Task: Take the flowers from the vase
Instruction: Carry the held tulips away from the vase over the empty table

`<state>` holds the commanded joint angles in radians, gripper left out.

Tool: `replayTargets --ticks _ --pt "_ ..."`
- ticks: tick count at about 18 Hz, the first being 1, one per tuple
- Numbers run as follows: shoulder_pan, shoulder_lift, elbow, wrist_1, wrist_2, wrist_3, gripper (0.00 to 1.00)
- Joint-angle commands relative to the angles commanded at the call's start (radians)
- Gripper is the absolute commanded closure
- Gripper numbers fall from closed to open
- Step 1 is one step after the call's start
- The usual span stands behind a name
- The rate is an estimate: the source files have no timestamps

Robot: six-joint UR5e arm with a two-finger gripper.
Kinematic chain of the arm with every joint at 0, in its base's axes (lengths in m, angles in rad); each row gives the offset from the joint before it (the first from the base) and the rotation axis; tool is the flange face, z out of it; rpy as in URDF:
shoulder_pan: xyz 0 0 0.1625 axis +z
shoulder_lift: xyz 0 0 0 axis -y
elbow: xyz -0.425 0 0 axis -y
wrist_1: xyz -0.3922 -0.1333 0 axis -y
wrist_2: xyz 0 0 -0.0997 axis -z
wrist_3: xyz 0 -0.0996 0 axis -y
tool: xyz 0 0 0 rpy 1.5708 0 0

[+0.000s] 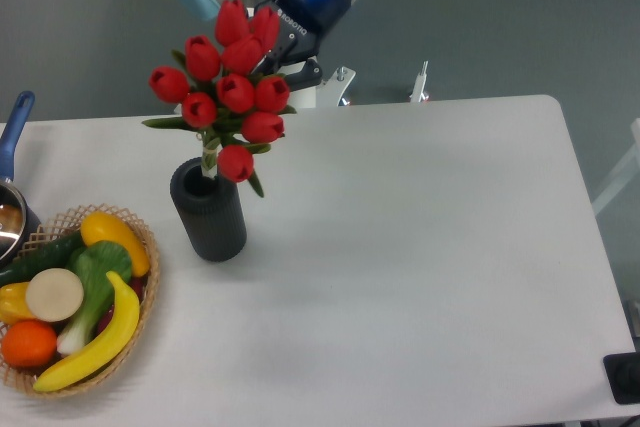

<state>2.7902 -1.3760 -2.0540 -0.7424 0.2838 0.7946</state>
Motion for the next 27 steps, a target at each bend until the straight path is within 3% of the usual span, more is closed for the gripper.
replayTargets --ticks 3,6,10,15,24,27 --pt "0.032 -0.009 0.009 0.003 0.017 0.029 0.92" --pt "0.045 -0.055 0.038 0.005 0.084 0.165 0.92" --pt "0.043 -0.124 0.089 0.006 0.369 0.237 0.97" --pt "0.04 -0.207 0.169 0.002 0.598 0.268 0.99" --pt "-0.056 -0.457 0.376 -0.012 1.038 0.265 0.95" --pt "-0.103 -0.492 0.388 -0.09 1.213 0.265 0.93"
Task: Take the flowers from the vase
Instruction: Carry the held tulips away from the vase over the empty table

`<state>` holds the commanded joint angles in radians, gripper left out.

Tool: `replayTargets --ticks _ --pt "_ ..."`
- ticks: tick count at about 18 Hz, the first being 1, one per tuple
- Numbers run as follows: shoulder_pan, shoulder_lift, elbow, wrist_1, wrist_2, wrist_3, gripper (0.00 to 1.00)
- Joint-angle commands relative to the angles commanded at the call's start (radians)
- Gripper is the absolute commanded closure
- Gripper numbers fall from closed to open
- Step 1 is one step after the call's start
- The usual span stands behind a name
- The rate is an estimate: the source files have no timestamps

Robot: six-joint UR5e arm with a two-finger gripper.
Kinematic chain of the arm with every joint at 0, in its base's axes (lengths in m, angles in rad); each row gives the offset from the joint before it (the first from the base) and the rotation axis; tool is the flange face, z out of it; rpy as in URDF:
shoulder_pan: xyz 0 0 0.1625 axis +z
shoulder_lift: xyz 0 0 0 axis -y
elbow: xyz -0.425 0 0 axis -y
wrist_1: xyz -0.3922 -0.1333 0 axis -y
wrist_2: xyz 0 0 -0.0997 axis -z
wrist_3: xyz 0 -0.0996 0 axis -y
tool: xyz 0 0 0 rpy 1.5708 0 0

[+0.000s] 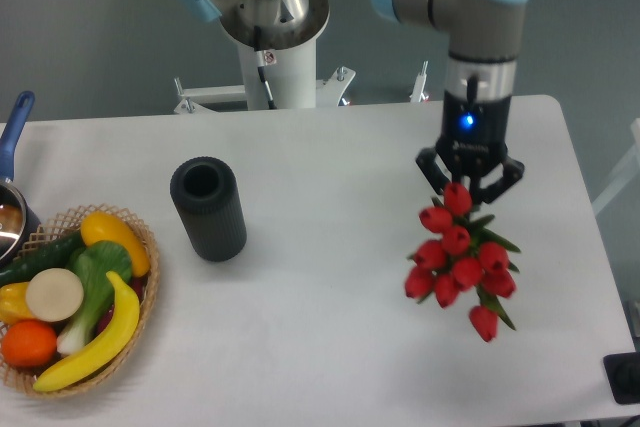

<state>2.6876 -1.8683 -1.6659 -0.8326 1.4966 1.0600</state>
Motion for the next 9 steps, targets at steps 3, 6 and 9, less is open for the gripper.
replayTargets --ticks 3,6,9 --pt "-0.008 0.0 0.0 -0.083 0.048 0.002 0.93" --pt "-0.008 -0.009 0.014 -0.111 0.05 0.002 0.93" --pt "-0.011 -0.026 0.021 -0.125 0.082 0.0 0.93"
